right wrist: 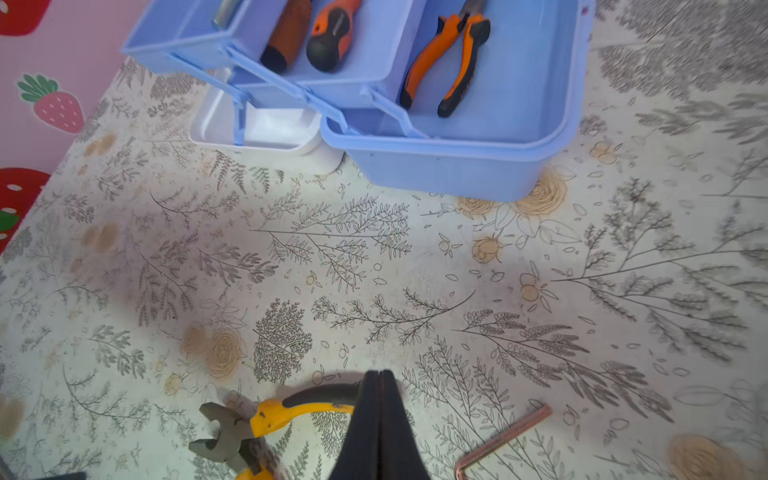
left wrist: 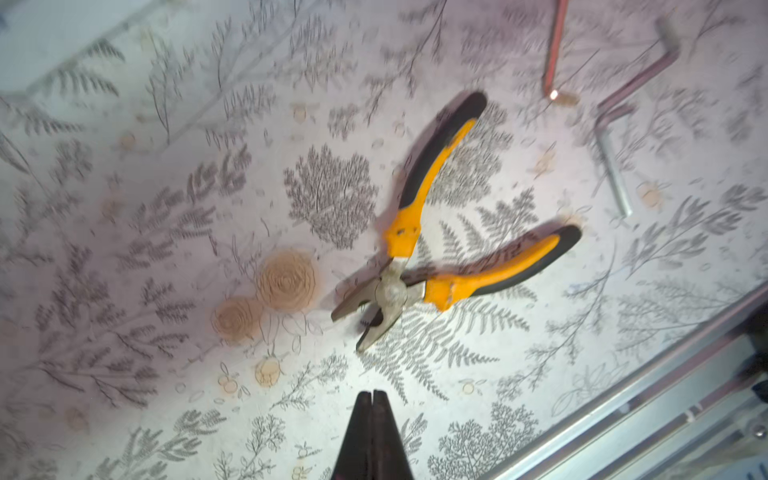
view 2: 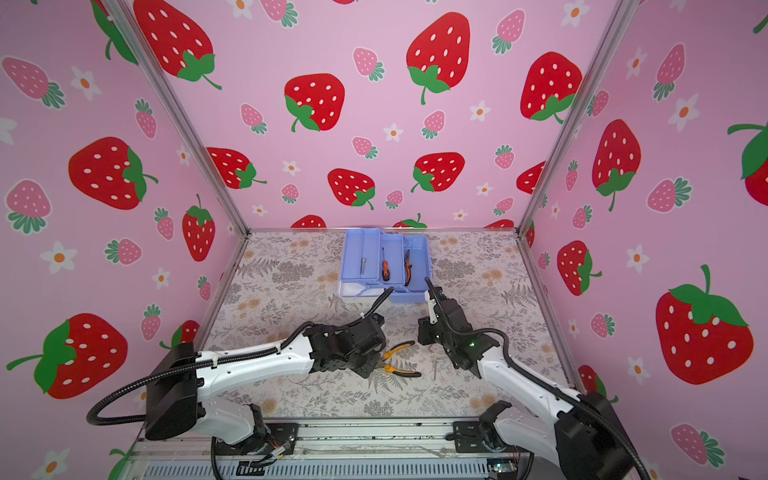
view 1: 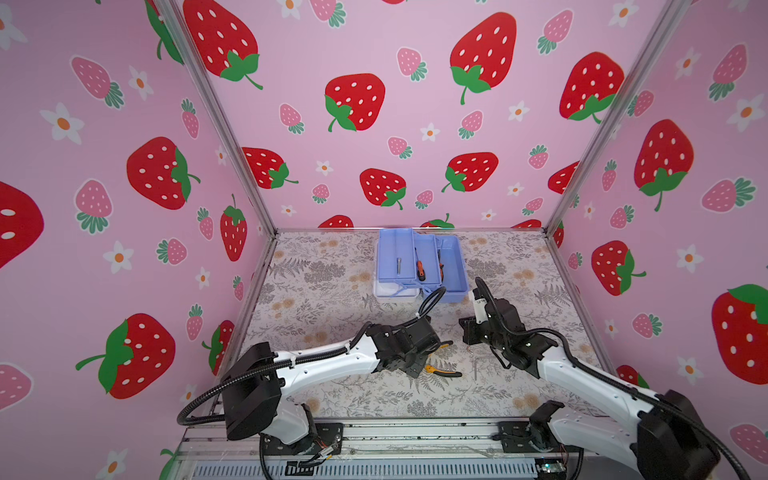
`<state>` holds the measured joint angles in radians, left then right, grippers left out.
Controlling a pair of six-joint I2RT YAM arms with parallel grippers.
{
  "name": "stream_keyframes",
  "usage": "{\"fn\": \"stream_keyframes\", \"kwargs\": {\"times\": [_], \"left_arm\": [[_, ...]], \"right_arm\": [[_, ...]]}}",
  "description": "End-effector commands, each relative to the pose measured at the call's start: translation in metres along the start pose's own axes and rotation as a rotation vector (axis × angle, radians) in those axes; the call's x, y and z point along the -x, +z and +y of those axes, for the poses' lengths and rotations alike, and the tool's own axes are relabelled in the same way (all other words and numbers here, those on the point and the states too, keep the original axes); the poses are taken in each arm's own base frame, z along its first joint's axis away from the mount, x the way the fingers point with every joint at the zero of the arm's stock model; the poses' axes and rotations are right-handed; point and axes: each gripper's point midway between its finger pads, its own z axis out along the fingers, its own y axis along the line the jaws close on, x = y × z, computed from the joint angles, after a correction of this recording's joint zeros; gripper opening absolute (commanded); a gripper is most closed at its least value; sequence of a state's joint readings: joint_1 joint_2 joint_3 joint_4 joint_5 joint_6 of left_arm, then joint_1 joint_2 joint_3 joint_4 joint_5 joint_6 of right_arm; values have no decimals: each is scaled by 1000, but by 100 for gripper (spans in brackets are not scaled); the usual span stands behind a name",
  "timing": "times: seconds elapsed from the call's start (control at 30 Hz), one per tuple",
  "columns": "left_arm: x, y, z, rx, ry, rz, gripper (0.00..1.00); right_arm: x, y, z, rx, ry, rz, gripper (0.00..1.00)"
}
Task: Pack the tool kit
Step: 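Lower the pliers onto the mat with the left gripper while the right gripper hovers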
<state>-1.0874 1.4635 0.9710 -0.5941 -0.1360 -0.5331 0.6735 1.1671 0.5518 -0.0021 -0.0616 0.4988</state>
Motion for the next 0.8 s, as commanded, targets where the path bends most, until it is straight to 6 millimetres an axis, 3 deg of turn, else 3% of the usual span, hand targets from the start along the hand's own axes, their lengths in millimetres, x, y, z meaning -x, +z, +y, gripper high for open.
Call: {"fn": "stream_keyframes", "kwargs": {"times": [0.0,0.13,0.27,0.5,0.67,0.77], "left_arm": [[-7,3,-10,-81,-130,-13,0],[-19,19,-18,-104,-148,17,0],[-14,37,-32,-147,-174,25,0],[-8,64,-48,-174,-184,82,0],[-10,82,-32,-147,-234,128,0],[-1,87,-14,-132,-276,125,0]], "right_arm": [[6,19,18,92,-18,40,0],[-9,45,23,131,-23,129,0],[-24,62,18,122,-17,188,0],[-49,71,10,109,-13,259,2],[-53,71,8,105,-13,263,3],[-57,68,8,112,-10,267,3]]}}
